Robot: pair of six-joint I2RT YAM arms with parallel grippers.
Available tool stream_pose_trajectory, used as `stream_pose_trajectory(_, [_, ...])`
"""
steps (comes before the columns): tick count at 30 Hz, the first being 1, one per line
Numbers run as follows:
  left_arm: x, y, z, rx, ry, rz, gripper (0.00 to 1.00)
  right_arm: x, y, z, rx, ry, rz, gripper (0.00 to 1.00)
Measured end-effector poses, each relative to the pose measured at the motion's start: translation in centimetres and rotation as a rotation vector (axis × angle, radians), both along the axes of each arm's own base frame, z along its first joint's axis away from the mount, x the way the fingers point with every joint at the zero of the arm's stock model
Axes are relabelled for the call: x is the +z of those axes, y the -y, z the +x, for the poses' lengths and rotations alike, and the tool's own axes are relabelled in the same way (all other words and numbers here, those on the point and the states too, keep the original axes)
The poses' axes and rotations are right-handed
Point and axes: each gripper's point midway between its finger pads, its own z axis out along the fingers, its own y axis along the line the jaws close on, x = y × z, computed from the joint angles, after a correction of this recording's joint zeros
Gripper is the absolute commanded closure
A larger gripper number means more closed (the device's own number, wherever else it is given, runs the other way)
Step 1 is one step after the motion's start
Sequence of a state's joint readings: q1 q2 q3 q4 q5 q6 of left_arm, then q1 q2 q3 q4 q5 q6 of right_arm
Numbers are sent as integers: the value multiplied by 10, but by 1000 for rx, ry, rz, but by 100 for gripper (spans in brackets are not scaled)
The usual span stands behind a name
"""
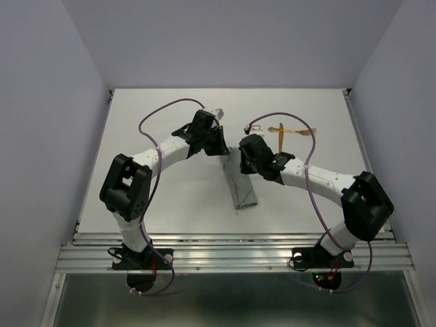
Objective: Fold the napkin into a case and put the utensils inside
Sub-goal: Smooth out the smaller rectangle-folded napkin at the center of the board.
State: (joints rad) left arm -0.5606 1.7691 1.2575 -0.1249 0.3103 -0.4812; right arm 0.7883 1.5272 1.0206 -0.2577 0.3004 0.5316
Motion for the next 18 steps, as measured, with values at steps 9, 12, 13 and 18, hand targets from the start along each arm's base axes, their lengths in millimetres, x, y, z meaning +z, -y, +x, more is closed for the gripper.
stream_pose_trajectory(9, [-40,-26,20,101,-67,68,100,-32,-4,52,-14,-42,-59,86])
stream_pose_trajectory(12, [-60,-28,19,106,-102,96,100,-44,-11,63,-7,-55,-67,87])
stream_pose_trajectory(13, [-66,-29,18,107,-114,105,100,-50,-14,66,-2,-62,-71,88])
stream_pose_trajectory(18, [-85,-30,16,105,-150,126,100,-73,-25,72,28,-97,-84,89])
